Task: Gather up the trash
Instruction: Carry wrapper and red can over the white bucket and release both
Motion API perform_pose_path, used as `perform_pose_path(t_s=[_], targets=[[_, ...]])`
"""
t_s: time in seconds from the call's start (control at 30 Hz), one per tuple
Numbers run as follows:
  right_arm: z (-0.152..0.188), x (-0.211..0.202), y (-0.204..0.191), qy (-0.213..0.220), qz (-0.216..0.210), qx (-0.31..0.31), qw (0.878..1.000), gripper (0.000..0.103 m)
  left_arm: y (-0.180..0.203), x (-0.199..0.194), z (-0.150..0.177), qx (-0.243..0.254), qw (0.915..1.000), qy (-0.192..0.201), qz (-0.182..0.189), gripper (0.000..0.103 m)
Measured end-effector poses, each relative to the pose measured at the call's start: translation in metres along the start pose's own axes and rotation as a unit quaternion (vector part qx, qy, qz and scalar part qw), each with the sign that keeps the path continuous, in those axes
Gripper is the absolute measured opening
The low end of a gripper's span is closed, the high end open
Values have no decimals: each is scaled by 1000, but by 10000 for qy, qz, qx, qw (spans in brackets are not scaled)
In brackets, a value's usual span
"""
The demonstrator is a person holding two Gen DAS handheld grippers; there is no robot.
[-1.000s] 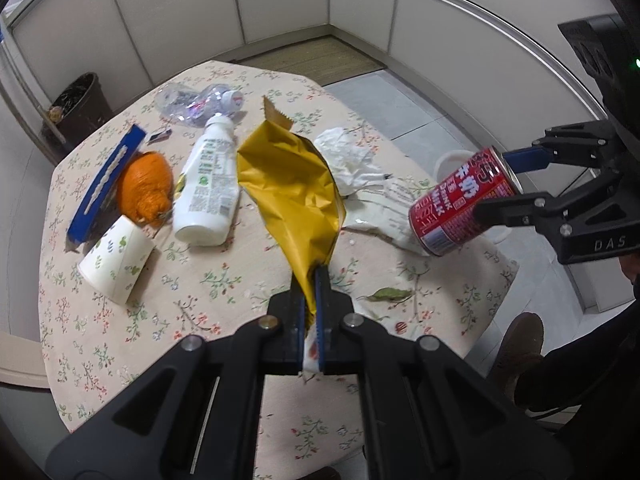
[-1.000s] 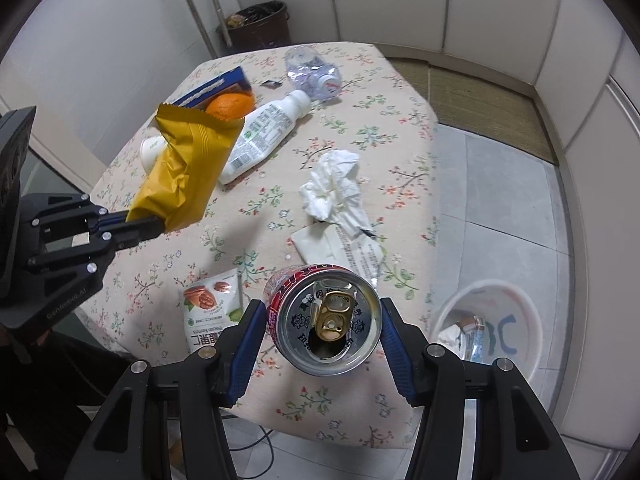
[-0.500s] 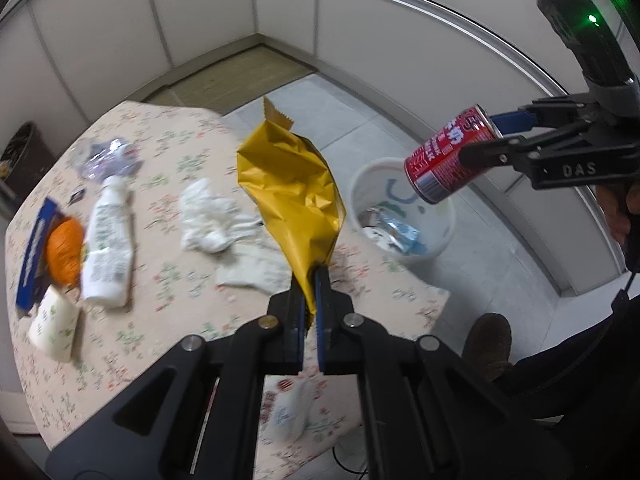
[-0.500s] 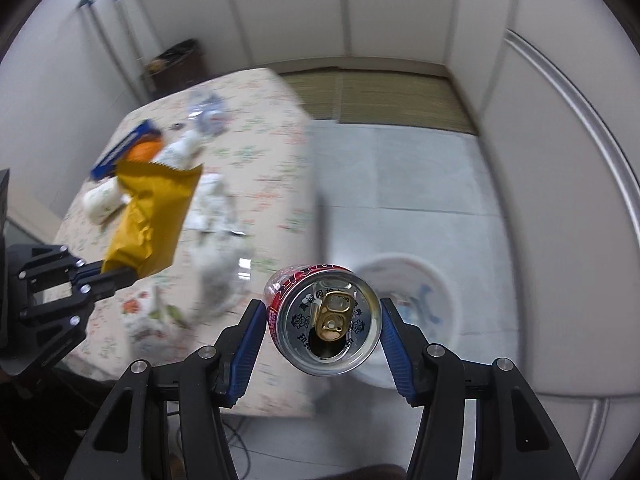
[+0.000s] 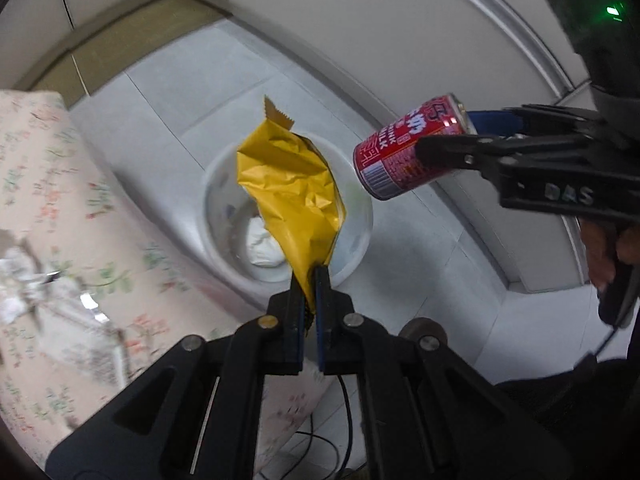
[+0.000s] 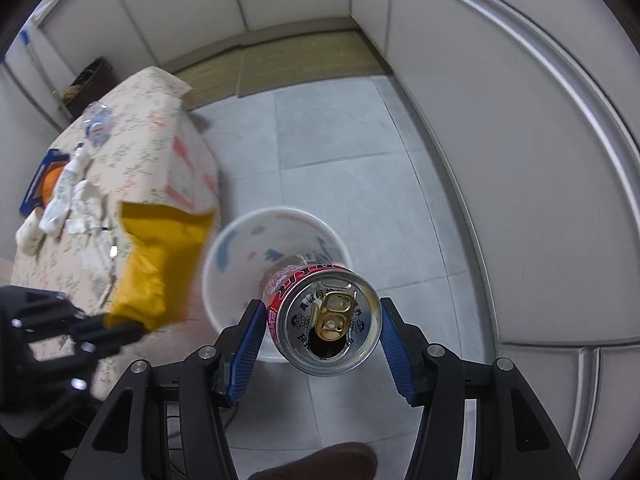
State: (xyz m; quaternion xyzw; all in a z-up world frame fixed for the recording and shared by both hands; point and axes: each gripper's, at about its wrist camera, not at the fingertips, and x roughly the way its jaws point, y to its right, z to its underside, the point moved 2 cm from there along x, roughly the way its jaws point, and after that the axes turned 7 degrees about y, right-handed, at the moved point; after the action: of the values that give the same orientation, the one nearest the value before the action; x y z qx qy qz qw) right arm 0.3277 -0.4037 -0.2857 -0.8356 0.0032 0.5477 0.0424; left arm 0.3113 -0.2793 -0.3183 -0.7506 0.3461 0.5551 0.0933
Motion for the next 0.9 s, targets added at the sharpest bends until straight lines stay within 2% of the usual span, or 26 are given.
perform_pose_path(t_s=[0.23, 0.5, 0.63, 0.67, 0.73, 0.8, 0.9], targets=[[2, 29, 16, -247, -39, 175, 9995, 58, -2, 52, -11, -291, 9988, -399, -47, 5], [1, 46, 22, -380, -80, 214, 9990, 58, -10, 74, -14, -357, 9974, -594, -210, 5], [-1, 51, 21, -421, -97, 253, 9987, 58, -10, 76, -18, -334, 9972, -566, -355, 7], [-1, 52, 21, -428, -91, 252, 9987, 58, -12, 74, -19, -366, 9972, -541, -372, 10], [-2, 54, 19, -440, -63, 240, 9987, 58, -15, 71, -20, -488, 9971, -490, -304, 25], [-2, 55, 18, -450, -73, 232, 9987, 58, -18, 64, -20, -489, 9976, -391, -287, 31], [-3, 56, 15, -460, -59, 181, 9988, 58, -17, 50, -21, -369, 9984, -274, -317, 32]])
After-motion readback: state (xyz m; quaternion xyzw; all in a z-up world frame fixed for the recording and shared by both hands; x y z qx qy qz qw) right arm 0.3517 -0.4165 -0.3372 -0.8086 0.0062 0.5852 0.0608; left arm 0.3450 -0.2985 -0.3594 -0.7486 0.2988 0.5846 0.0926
